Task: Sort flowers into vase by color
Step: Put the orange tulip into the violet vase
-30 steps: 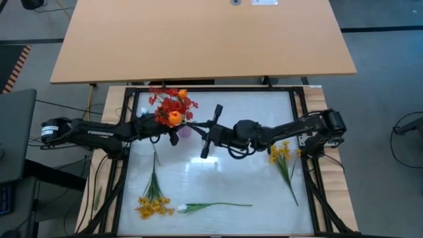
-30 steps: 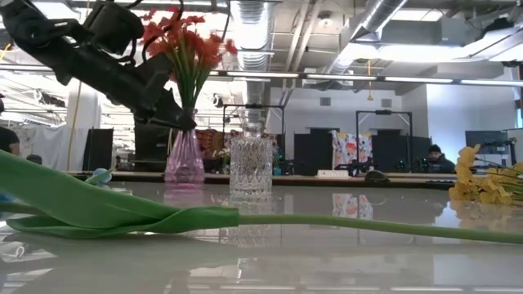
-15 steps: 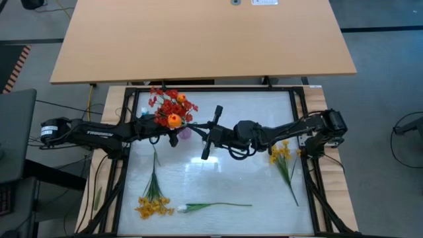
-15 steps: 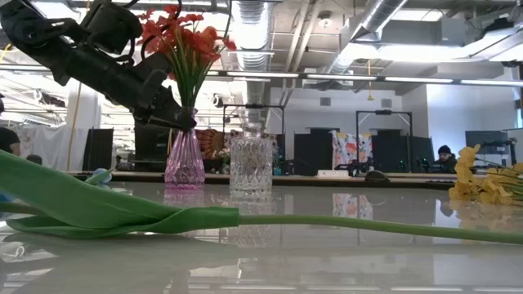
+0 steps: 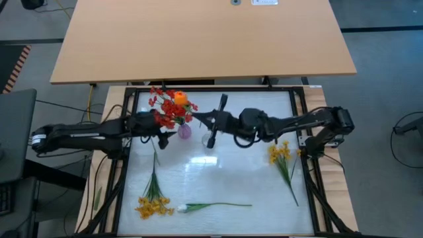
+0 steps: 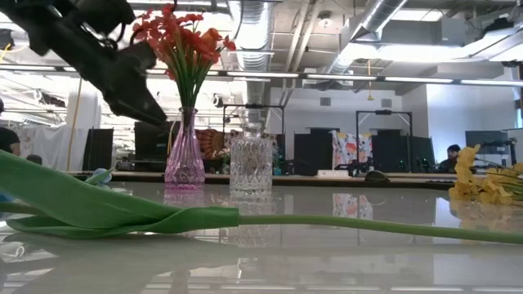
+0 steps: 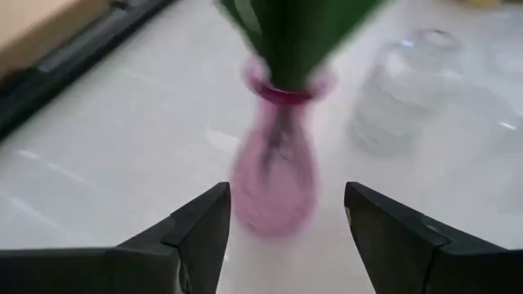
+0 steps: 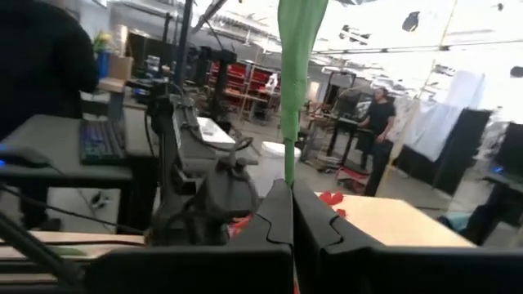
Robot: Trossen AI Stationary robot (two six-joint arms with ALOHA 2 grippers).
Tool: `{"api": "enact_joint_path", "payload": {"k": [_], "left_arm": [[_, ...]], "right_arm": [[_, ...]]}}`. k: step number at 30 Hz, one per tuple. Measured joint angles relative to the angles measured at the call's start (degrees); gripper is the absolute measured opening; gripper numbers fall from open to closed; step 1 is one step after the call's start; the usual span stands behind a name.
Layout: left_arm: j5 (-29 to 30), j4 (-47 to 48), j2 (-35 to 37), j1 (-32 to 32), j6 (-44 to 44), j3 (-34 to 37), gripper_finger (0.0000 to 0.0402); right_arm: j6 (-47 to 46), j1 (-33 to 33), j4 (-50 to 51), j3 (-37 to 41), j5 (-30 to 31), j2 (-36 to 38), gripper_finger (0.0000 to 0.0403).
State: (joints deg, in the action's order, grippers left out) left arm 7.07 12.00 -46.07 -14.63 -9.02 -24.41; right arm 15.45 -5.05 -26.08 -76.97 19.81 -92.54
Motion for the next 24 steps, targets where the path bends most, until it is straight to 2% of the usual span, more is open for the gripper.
{"api": "enact_joint_path", "payload": {"k": [4,8,11,13,15,20,22,24], "left_arm": [[-7.3,11.8,3.9,0.1,-1.4,-3.5,0.0227],[-8.2,21.4,6.3,0.6,-4.4,-7.3,0.0227],[-8.4,25.5,8.0,1.0,-5.8,-10.6,0.0227],[-10.7,26.7,9.1,1.5,-6.5,-13.2,0.0227],[-17.1,27.0,10.1,1.9,-8.2,-15.3,0.0227],[-39.6,26.4,11.6,2.2,-17.8,-20.0,0.0227],[-44.5,23.9,12.2,2.2,-20.9,-21.6,0.0226],[-45.5,17.9,12.9,2.2,-22.9,-23.5,0.0226]], "right_arm": [[-2.1,1.9,3.2,0.0,-5.1,2.7,0.0016],[-1.7,3.5,4.4,0.0,-6.1,4.1,0.0016],[-2.2,4.9,4.1,0.0,-9.2,4.2,0.0016],[-3.6,5.5,3.3,0.0,-11.4,4.2,0.0016],[-5.3,6.0,2.2,0.0,-13.7,4.2,0.0016],[-11.6,7.2,-5.9,0.0,-24.7,4.2,0.0016],[-14.4,7.9,-13.0,0.0,-28.4,3.2,0.0016],[-19.0,8.3,-19.9,0.0,-29.9,1.9,0.0017]]}}
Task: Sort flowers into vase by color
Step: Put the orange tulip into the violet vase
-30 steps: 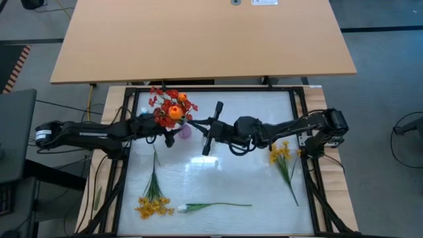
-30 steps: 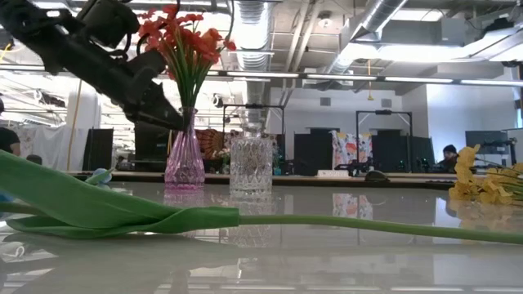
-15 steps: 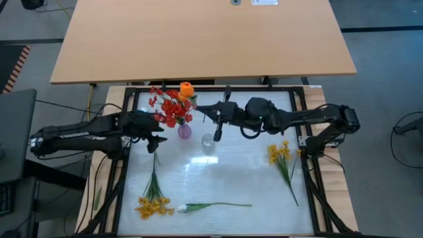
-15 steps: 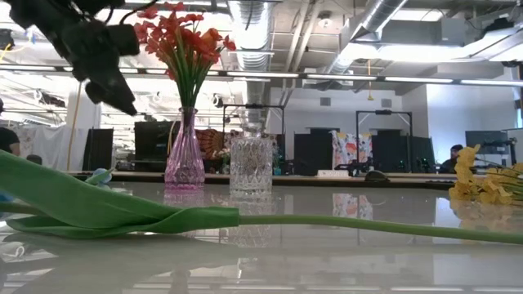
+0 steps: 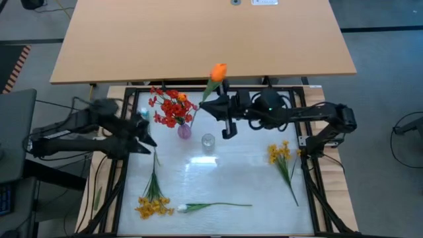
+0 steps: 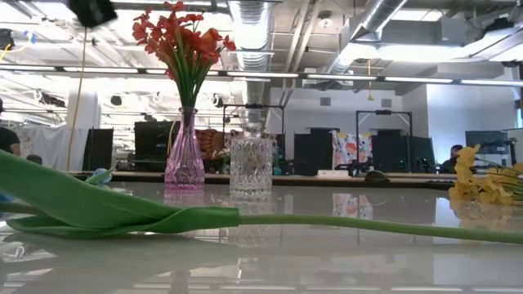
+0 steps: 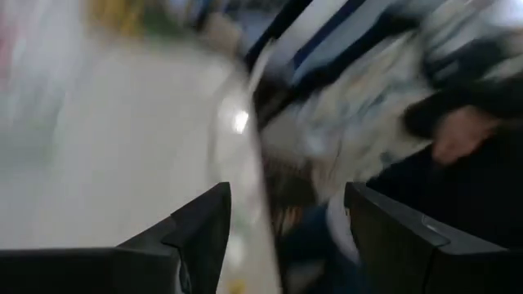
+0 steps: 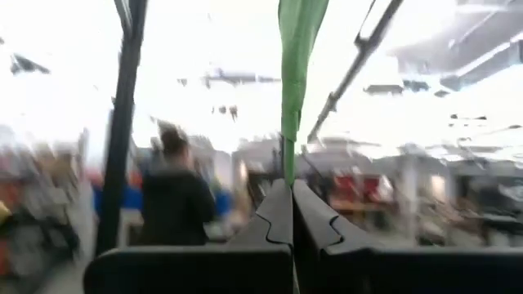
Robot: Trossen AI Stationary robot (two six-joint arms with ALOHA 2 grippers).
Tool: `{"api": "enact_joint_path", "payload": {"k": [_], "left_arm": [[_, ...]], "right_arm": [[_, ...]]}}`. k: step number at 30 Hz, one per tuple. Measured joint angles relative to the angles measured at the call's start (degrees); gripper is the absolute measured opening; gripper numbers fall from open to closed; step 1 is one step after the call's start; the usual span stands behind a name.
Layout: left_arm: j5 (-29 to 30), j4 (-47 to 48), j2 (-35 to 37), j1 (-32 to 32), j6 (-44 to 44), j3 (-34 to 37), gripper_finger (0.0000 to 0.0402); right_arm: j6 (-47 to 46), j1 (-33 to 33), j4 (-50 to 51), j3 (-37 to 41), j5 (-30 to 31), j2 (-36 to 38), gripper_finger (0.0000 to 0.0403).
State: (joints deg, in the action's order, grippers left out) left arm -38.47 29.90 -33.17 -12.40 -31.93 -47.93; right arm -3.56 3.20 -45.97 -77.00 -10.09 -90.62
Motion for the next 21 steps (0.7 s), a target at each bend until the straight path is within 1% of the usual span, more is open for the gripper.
{"api": "enact_joint_path", "payload": {"k": [3,5,7,10,12,14,17,21], "left_arm": [[0.6,-14.5,0.8,0.3,-0.7,-2.8,0.0222],[2.7,-20.0,0.9,0.6,-0.1,-4.7,0.0220],[7.6,-20.6,0.9,0.9,2.6,-6.8,0.0218],[15.9,-16.4,0.4,0.9,6.2,-8.0,0.0215],[18.6,-14.6,-1.0,0.9,7.2,-8.0,0.0215],[18.9,-13.8,-2.5,0.9,7.3,-8.1,0.0215],[15.9,-14.2,-5.5,0.9,8.4,-8.1,0.0215],[13.2,-13.9,-8.5,0.9,9.0,-8.1,0.0215]], "right_arm": [[-7.1,0.3,-9.3,-1.0,-1.3,-4.5,0.0020],[-10.8,0.4,-11.3,-3.5,-2.7,-8.2,0.0020],[-11.9,0.2,-11.0,-6.9,-4.3,-11.1,0.0020],[-11.6,-0.7,-10.8,-13.4,-5.3,-15.4,0.0020],[-11.5,-1.0,-8.5,-17.4,-5.5,-17.7,0.0020],[-10.9,-0.9,-4.7,-21.2,-5.5,-19.9,0.0020],[-8.5,-0.7,1.7,-25.2,-5.4,-22.2,0.0020],[-6.7,-0.6,5.1,-27.3,-5.4,-23.2,0.0020]]}}
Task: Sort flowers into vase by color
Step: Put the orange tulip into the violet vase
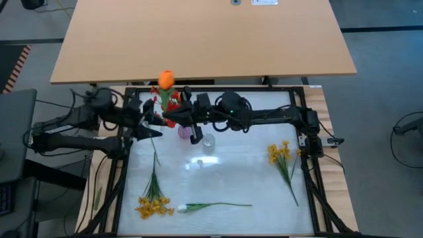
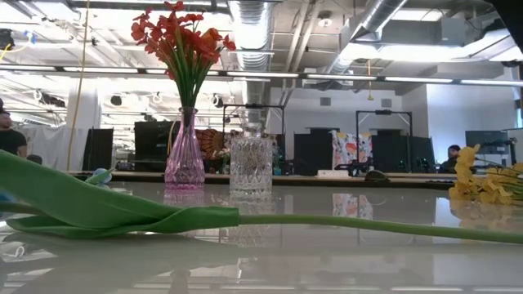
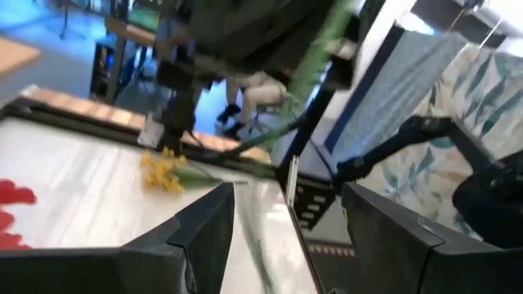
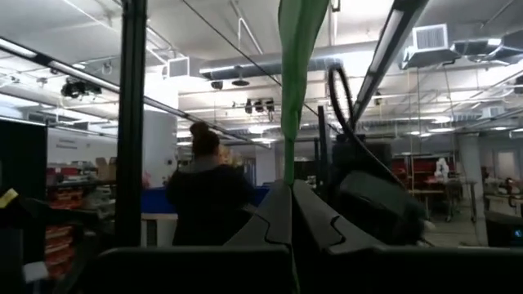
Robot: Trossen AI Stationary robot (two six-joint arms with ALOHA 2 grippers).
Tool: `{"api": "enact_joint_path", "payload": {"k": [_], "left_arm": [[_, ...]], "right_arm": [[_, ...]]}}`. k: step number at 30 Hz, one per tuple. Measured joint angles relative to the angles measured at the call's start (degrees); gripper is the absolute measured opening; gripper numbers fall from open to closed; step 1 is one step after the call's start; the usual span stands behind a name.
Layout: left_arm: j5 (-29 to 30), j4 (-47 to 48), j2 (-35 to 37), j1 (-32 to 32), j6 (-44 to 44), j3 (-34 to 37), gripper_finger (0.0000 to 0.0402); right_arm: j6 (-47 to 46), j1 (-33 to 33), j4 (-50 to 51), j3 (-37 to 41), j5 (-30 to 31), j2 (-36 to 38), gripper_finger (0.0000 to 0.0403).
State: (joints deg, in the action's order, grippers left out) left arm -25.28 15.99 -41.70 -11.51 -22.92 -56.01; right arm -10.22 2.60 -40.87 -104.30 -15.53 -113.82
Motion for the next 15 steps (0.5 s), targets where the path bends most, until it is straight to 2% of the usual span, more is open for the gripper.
{"api": "enact_joint_path", "payload": {"k": [10,12,15], "left_arm": [[2.6,3.9,-1.6,0.0,4.6,0.0,0.0213],[3.1,3.9,-1.3,0.0,5.4,0.0,0.0204],[4.8,3.8,-1.0,0.0,6.1,0.0,0.0166]], "right_arm": [[-3.8,0.6,-0.1,-0.1,0.3,0.5,0.0020],[-6.0,0.6,0.2,-0.1,0.3,0.5,0.0020],[-6.7,0.9,0.9,-0.1,0.3,0.5,0.0020]]}}
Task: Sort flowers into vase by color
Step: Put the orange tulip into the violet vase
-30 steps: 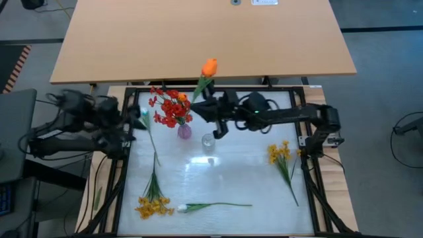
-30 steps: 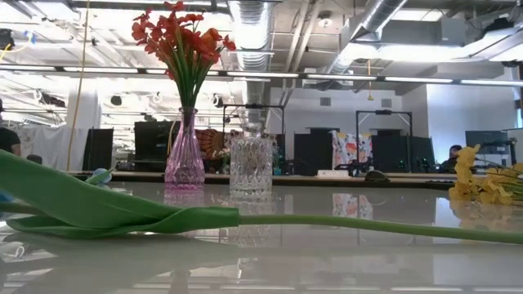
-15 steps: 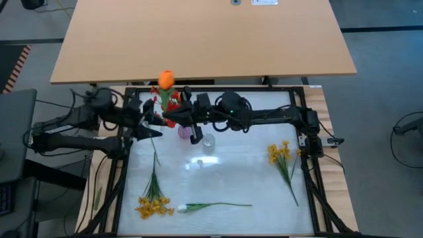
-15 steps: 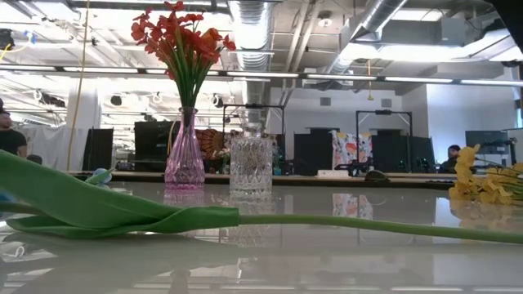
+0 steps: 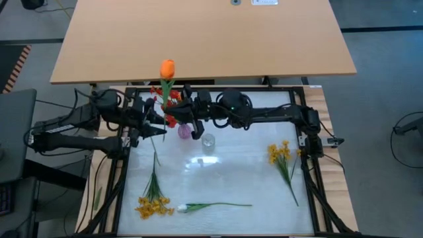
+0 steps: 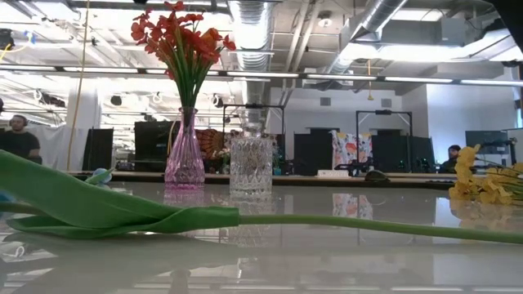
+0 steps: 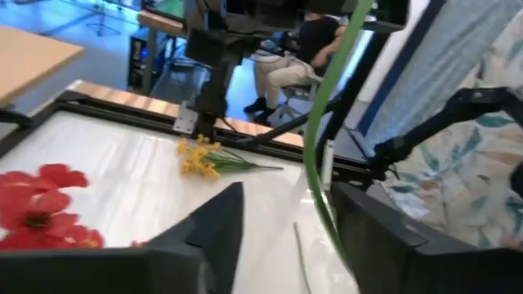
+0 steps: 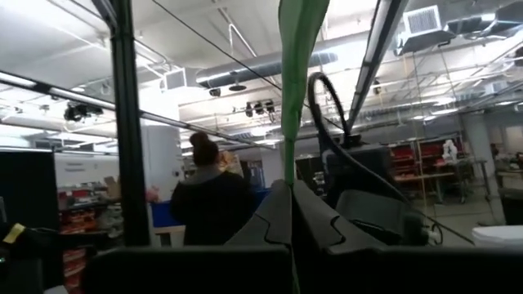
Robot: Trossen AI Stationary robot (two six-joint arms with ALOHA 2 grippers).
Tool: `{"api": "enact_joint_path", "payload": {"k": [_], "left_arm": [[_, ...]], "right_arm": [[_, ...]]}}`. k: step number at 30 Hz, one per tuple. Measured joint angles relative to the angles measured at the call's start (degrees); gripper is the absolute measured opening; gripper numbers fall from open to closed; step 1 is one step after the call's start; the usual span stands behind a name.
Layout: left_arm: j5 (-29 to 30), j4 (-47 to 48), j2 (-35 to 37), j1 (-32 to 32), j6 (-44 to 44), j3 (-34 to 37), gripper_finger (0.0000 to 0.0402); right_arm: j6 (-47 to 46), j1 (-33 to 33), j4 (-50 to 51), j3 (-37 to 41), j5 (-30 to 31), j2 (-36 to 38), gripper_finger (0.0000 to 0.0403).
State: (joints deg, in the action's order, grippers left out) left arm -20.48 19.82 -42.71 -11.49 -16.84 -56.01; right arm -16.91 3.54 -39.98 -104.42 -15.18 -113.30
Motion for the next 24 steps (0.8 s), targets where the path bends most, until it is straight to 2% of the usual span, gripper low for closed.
{"api": "enact_joint_path", "payload": {"k": [7,8,13,17,24], "left_arm": [[1.6,0.0,0.1,0.0,1.7,0.0,0.0023],[1.3,0.1,0.1,0.0,2.1,0.0,0.0012],[2.7,1.2,0.0,1.8,6.1,-1.4,0.0002],[6.2,3.9,-0.8,5.0,11.6,-5.4,0.0001],[9.2,11.8,-6.1,9.2,14.8,-12.6,0.0000]], "right_arm": [[-0.5,0.4,0.7,0.0,0.2,0.0,0.0020],[-1.1,0.5,0.7,0.0,0.2,0.0,0.0020],[-6.3,1.7,0.3,0.0,0.1,0.1,0.0020],[-11.3,3.2,0.0,-0.1,0.2,0.3,0.0020],[-12.3,4.2,0.8,0.0,1.6,0.2,0.0020]]}}
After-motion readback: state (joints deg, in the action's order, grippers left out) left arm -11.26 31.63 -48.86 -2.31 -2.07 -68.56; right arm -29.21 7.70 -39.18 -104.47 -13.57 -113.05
